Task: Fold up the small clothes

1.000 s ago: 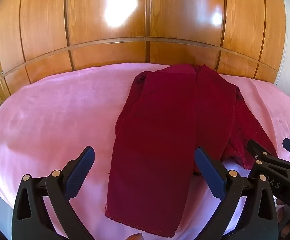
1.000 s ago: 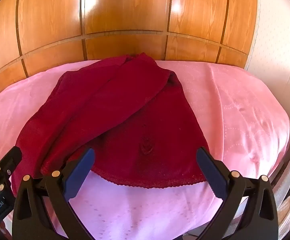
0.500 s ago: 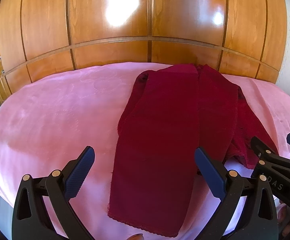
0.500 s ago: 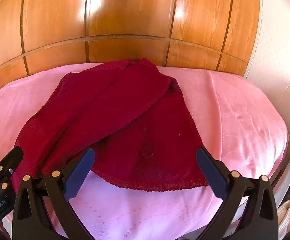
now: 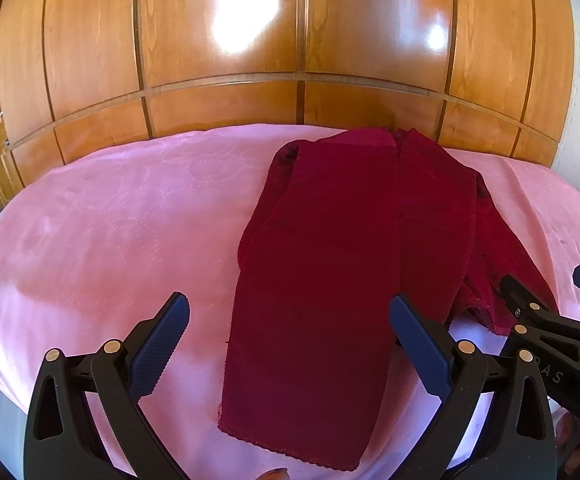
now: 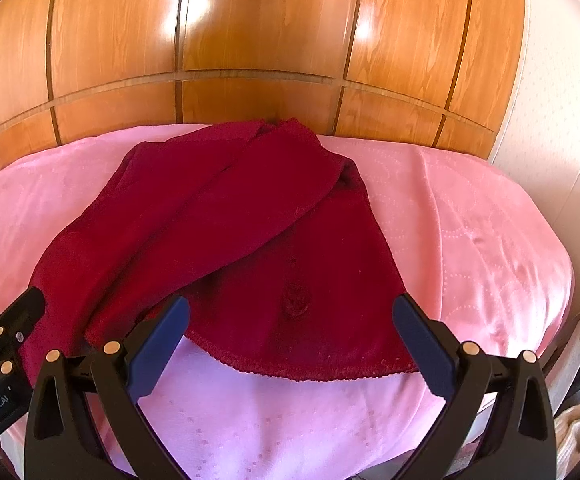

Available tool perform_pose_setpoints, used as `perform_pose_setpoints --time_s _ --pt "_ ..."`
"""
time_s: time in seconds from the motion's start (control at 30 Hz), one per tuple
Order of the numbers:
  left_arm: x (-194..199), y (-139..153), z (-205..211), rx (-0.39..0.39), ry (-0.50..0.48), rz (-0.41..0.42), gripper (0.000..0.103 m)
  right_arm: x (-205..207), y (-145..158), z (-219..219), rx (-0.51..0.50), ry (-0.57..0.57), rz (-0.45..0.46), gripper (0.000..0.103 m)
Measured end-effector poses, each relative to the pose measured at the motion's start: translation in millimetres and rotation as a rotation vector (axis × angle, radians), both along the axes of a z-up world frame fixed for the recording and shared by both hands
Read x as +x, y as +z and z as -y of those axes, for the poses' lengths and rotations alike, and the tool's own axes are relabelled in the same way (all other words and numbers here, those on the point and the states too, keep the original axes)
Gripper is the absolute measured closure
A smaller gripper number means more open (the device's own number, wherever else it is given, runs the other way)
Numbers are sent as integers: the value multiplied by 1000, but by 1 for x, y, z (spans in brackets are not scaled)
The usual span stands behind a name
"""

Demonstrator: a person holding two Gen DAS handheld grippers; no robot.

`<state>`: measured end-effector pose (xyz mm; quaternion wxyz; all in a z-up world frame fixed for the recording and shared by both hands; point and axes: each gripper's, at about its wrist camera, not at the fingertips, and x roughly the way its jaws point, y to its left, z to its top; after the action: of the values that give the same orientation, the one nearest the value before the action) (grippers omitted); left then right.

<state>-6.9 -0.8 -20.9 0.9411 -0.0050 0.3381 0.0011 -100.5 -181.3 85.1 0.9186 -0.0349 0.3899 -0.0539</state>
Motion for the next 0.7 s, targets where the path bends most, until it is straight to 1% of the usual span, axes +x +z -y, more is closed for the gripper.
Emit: perform_pose_setpoints --time_s 0.7 --pt "3 5 -4 6 -5 -4 4 1 -2 -2 17 1 -15 2"
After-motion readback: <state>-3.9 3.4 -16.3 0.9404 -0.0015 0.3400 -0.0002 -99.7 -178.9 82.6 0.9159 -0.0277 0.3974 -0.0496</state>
